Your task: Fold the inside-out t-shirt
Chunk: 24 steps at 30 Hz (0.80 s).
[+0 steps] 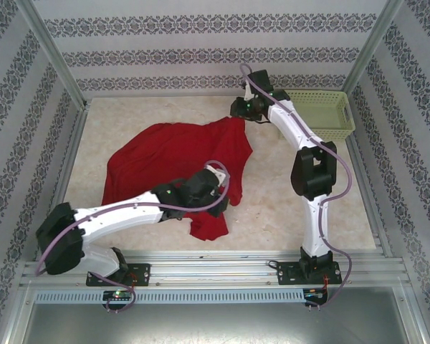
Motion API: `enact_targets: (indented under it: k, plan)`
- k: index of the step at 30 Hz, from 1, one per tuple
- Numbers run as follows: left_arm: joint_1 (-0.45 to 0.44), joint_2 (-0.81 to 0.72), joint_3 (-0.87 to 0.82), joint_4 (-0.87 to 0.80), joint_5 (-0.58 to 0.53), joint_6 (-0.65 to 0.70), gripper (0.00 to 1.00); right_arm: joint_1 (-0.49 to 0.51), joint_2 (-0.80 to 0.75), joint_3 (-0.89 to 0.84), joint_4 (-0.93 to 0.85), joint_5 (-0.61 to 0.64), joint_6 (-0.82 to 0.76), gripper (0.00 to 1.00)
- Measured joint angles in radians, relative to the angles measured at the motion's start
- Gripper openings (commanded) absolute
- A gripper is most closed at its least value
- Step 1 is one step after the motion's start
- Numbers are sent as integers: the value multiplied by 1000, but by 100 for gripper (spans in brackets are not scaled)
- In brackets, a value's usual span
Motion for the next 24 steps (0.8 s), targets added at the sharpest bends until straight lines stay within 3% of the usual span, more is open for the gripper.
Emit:
enact_targets:
  k: [2, 5, 9, 12, 16, 21, 24]
  plan:
    - [-13, 30, 22, 21, 0, -10, 46, -11, -15, -19, -1, 14, -10, 63]
    - [-17, -2, 20, 28, -32, -8, 63, -18, -93, -115, -7, 42, -19, 67]
    - [42, -178, -28, 3, -100, 1, 70, -18, -288, -319, 8, 71, -13, 68]
    - [212, -306, -56, -61, -142, -11, 77, -9, -465, -508, 53, 83, 7, 69]
    - [467, -360, -114, -176, -203, -19, 82, 69, -658, -772, 104, 112, 51, 71]
    - [683, -323, -217, -273, -193, -21, 85, 206, -745, -1046, 134, 150, 138, 77]
    - [768, -292, -269, -277, -167, -24, 86, 234, -772, -1187, 143, 159, 202, 79]
